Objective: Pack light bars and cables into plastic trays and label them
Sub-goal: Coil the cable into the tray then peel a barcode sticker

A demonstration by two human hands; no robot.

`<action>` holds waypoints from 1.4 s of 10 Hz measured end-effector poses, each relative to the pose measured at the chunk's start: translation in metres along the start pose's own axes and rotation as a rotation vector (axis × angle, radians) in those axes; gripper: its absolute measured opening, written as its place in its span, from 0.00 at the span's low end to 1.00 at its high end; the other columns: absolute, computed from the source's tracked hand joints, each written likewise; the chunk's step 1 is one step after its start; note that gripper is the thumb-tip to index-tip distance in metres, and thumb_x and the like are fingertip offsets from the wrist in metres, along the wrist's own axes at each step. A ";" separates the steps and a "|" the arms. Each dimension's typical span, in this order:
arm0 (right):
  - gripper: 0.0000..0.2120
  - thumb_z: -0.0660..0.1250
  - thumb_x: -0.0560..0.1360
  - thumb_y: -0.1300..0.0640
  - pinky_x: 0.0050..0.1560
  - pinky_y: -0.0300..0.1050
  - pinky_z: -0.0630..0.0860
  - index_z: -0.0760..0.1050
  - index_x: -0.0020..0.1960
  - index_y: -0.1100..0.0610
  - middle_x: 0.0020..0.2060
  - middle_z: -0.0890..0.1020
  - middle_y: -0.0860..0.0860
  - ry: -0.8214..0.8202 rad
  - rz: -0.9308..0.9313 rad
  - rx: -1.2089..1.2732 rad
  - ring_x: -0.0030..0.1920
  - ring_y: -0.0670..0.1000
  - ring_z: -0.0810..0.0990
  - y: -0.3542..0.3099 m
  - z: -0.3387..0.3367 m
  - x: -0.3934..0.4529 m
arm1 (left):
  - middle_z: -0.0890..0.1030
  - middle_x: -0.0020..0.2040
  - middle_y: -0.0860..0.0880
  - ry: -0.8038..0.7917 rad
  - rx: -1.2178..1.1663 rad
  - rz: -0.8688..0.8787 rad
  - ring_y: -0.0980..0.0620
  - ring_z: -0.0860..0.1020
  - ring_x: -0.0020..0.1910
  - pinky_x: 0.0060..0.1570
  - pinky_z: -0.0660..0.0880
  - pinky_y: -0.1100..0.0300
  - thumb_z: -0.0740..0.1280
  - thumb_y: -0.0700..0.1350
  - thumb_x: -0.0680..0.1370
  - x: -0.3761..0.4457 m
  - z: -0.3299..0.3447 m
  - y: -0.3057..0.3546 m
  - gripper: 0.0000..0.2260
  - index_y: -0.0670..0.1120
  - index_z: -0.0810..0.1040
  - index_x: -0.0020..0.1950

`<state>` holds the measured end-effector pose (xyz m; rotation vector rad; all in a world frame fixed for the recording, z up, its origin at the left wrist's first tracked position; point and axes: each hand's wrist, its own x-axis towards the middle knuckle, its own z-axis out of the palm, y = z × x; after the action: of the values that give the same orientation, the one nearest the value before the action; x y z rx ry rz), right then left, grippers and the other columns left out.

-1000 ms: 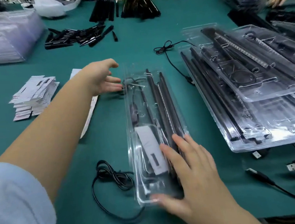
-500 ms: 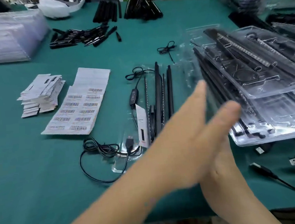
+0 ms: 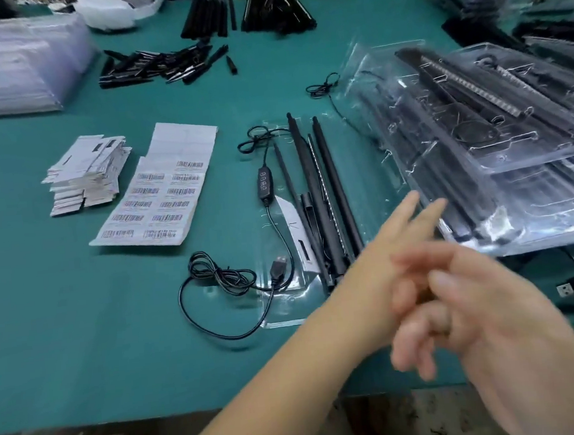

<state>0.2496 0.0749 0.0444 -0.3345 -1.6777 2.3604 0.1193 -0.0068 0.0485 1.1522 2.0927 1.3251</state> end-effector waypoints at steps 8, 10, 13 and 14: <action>0.10 0.65 0.73 0.51 0.29 0.33 0.67 0.74 0.35 0.53 0.30 0.77 0.46 0.071 -0.275 -1.036 0.29 0.42 0.71 0.015 0.063 0.158 | 0.83 0.40 0.58 0.282 -0.045 -0.384 0.62 0.76 0.31 0.33 0.71 0.62 0.67 0.58 0.74 0.014 -0.131 -0.071 0.09 0.55 0.82 0.46; 0.06 0.67 0.74 0.55 0.34 0.30 0.70 0.80 0.40 0.52 0.31 0.79 0.46 -0.117 -0.182 -0.679 0.30 0.40 0.73 0.022 0.056 0.154 | 0.80 0.33 0.53 0.448 -0.102 -0.445 0.56 0.73 0.30 0.31 0.70 0.65 0.70 0.45 0.74 0.001 -0.153 -0.090 0.03 0.48 0.83 0.41; 0.18 0.61 0.71 0.68 0.30 0.27 0.67 0.79 0.40 0.46 0.36 0.80 0.40 0.048 -0.250 -0.636 0.30 0.39 0.72 0.032 0.051 0.155 | 0.75 0.52 0.63 -0.034 0.413 -0.308 0.65 0.71 0.46 0.42 0.66 0.72 0.72 0.58 0.62 -0.031 -0.175 -0.078 0.20 0.68 0.74 0.52; 0.13 0.63 0.72 0.65 0.36 0.28 0.72 0.78 0.46 0.49 0.36 0.80 0.41 0.163 -0.202 -0.449 0.35 0.40 0.76 0.031 0.048 0.159 | 0.72 0.51 0.66 -0.476 0.504 -0.382 0.66 0.72 0.50 0.49 0.69 0.70 0.75 0.56 0.61 -0.033 -0.158 -0.078 0.20 0.72 0.72 0.47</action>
<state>0.0823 0.0718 0.0216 -0.3977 -2.0399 1.7515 -0.0055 -0.1358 0.0510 1.0402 2.1735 0.3122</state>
